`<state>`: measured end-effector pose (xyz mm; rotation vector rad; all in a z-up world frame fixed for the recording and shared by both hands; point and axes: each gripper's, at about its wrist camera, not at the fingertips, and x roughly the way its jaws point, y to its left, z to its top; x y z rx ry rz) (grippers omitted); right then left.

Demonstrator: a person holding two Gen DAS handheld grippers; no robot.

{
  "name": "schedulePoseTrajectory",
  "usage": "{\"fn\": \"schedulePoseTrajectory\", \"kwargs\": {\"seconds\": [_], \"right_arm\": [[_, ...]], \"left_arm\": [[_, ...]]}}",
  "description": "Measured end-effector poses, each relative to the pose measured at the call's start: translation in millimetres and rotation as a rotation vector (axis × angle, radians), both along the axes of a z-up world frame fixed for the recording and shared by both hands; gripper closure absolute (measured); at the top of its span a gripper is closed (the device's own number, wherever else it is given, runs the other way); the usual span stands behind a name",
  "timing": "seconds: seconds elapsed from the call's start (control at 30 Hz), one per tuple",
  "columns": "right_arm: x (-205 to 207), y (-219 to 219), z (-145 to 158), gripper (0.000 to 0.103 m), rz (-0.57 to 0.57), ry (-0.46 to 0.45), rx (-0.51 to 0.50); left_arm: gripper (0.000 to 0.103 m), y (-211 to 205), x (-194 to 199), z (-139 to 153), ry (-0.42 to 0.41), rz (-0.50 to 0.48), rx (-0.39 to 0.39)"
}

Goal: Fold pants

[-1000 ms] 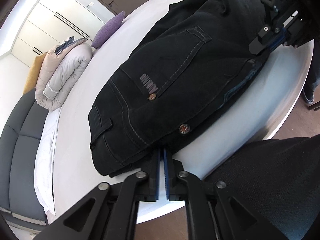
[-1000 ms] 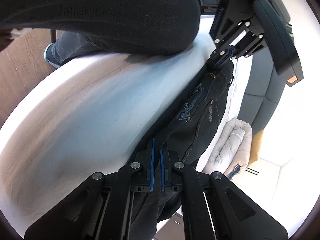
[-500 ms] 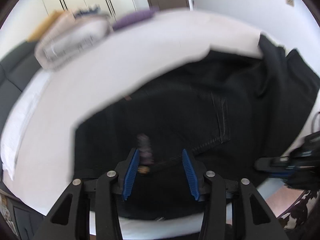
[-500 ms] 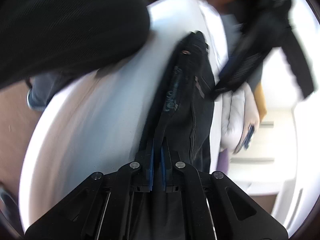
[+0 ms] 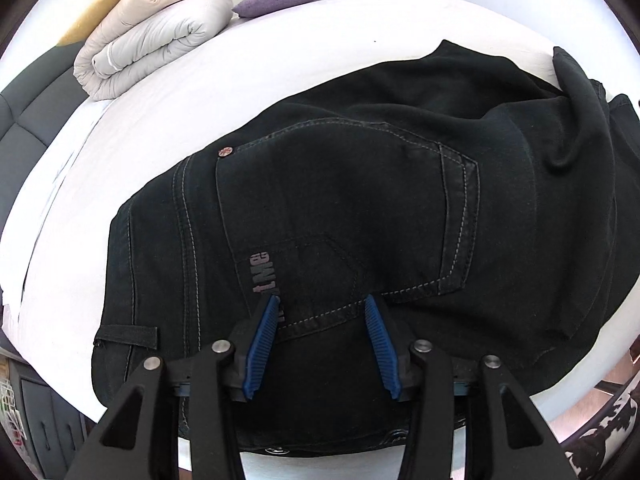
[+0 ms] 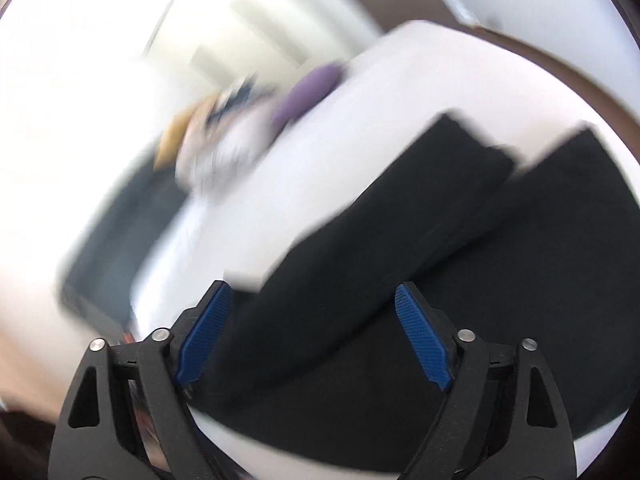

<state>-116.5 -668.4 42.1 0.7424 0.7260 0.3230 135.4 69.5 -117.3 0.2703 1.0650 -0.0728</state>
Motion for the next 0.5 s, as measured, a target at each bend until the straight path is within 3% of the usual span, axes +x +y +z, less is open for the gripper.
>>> {"fn": "schedulePoseTrajectory", "kwargs": {"seconds": [0.03,0.1,0.17,0.27,0.5], "right_arm": [[10,-32,-3,0.021,-0.077,0.034,0.077],[29,-69,-7,0.027,-0.154,0.108,0.132],[47,-84,-13,0.027,-0.152,0.150,0.168],[73,-91,-30,0.027,-0.136,0.227,0.228],[93,-83,-58,0.028,-0.157,0.327,0.212]], "left_arm": [[0.054,-1,1,-1,-0.003,0.005,0.003],[0.054,-5,3,-4,-0.008,0.016,0.006],[0.054,-5,-4,-8,-0.014,0.027,0.007],[0.054,-5,-4,-8,-0.016,0.034,0.011],[0.054,-3,-13,-11,-0.029,0.036,0.001]]}}
